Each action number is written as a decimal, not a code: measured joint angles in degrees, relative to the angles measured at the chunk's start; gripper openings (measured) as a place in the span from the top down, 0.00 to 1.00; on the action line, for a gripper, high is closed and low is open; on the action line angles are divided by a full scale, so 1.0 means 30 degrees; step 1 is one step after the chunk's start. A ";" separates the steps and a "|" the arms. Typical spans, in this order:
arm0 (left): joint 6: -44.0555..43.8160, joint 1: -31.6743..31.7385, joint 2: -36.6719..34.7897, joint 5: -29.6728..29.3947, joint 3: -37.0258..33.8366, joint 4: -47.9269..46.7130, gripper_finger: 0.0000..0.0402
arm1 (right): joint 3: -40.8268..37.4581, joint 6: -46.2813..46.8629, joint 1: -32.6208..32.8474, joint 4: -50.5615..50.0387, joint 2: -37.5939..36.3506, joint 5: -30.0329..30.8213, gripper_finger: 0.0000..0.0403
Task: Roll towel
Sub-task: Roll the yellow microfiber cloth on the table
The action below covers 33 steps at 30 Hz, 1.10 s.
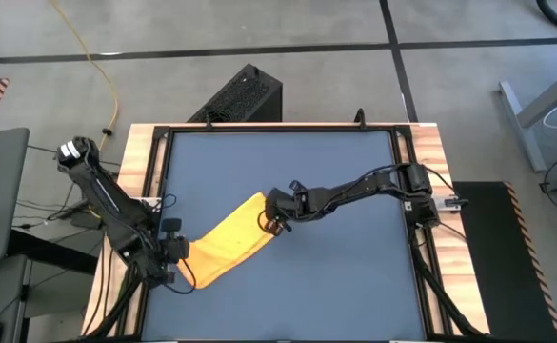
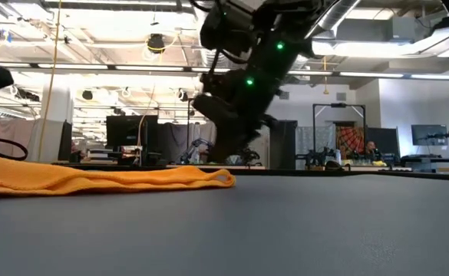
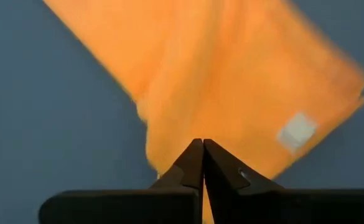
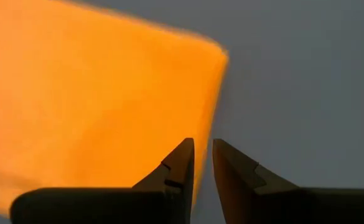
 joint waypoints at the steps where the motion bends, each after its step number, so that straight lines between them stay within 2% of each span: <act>1: -0.0127 -0.0001 -0.0286 -0.0550 0.0000 0.0328 1.00 | 0.0000 -0.0298 -0.0056 0.0677 0.0000 -0.0215 0.79; 5: 0.1410 -0.0139 -0.0325 -0.2168 -0.0115 0.4023 1.00 | 0.0008 -0.1287 -0.0244 0.3610 0.0082 -0.1659 0.79; 7: 0.2654 -0.0152 0.0259 -0.1927 -0.0321 0.6409 1.00 | 0.0051 -0.1621 -0.0531 0.4882 0.0302 -0.3068 0.79; 10: 0.3541 -0.0146 0.1514 -0.1144 -0.0607 0.9028 1.00 | 0.0000 -0.1789 -0.1034 0.5321 0.0627 -0.3328 0.79; 12: 0.3596 -0.0146 0.2451 -0.0998 -0.0682 0.9706 1.00 | 0.0029 -0.1795 -0.1422 0.6218 0.0901 -0.3440 0.79; 15: 0.2810 -0.0146 0.3923 -0.0876 -0.0714 0.9774 1.00 | 0.0108 -0.1920 -0.1806 0.7759 0.1687 -0.5195 0.80; 17: 0.2270 -0.0146 0.4842 -0.0300 -0.0721 0.9885 1.00 | 0.0091 -0.1934 -0.1893 0.7698 0.2100 -0.5535 0.81; 22: 0.1277 -0.0160 0.6626 0.0980 -0.0655 1.0348 1.00 | 0.0029 -0.1934 -0.1892 0.7921 0.2997 -0.5172 0.84; 24: 0.1114 -0.0153 0.6903 0.1082 -0.0654 1.0381 1.00 | 0.0142 -0.1638 -0.1893 0.7667 0.3114 -0.4178 0.84; 28: 0.1373 -0.0153 0.6762 0.1089 -0.0605 1.0361 1.00 | 0.0122 -0.1183 -0.1849 0.6055 0.3101 -0.2141 0.85; 33: 0.2515 -0.0154 0.5976 0.0432 -0.0532 1.0199 1.00 | 0.0105 -0.1125 -0.1879 0.5384 0.2896 -0.0951 0.85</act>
